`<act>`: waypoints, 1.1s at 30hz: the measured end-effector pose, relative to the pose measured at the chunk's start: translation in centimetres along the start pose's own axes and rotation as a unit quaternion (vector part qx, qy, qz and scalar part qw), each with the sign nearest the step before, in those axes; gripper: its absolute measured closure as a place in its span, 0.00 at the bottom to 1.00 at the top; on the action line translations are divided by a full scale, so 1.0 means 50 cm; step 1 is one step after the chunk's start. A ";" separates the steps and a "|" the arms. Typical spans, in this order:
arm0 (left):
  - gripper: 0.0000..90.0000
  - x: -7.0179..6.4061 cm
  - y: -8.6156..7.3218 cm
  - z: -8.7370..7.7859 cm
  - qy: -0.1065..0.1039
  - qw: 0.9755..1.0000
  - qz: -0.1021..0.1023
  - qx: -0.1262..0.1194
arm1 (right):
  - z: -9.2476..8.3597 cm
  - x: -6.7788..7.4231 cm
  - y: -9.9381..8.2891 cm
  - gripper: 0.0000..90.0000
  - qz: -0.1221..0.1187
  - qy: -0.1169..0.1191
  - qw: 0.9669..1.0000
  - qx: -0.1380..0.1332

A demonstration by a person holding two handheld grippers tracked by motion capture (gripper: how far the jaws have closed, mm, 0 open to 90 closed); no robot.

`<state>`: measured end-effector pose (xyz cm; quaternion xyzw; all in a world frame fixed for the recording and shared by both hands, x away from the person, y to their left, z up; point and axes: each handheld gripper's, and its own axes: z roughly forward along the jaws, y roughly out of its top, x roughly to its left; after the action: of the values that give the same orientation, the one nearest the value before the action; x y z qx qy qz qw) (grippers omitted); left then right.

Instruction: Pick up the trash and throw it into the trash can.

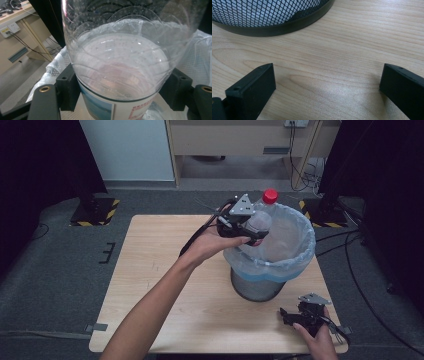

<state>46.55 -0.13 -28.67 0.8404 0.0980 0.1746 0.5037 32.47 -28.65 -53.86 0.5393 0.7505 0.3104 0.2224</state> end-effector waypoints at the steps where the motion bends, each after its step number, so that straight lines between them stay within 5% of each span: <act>1: 0.26 0.001 -0.001 0.001 -0.001 1.000 -0.001 0.002 | 0.000 0.000 0.000 0.00 0.000 0.000 1.000 0.000; 4: 0.16 0.000 0.000 -0.005 0.004 1.000 -0.003 0.000 | 0.000 0.000 0.000 0.00 0.000 0.000 1.000 0.000; 12: 0.08 0.001 0.001 -0.052 0.022 1.000 -0.005 -0.018 | 0.000 0.000 0.000 0.00 0.000 0.000 1.000 0.000; 33: 0.04 0.011 -0.045 -0.124 0.032 0.999 -0.020 -0.012 | 0.000 0.000 0.000 0.00 0.000 0.000 1.000 0.000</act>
<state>44.64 6.16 -27.86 0.8261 0.1285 0.1929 0.5137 32.47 -28.64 -53.86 0.5392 0.7506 0.3105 0.2223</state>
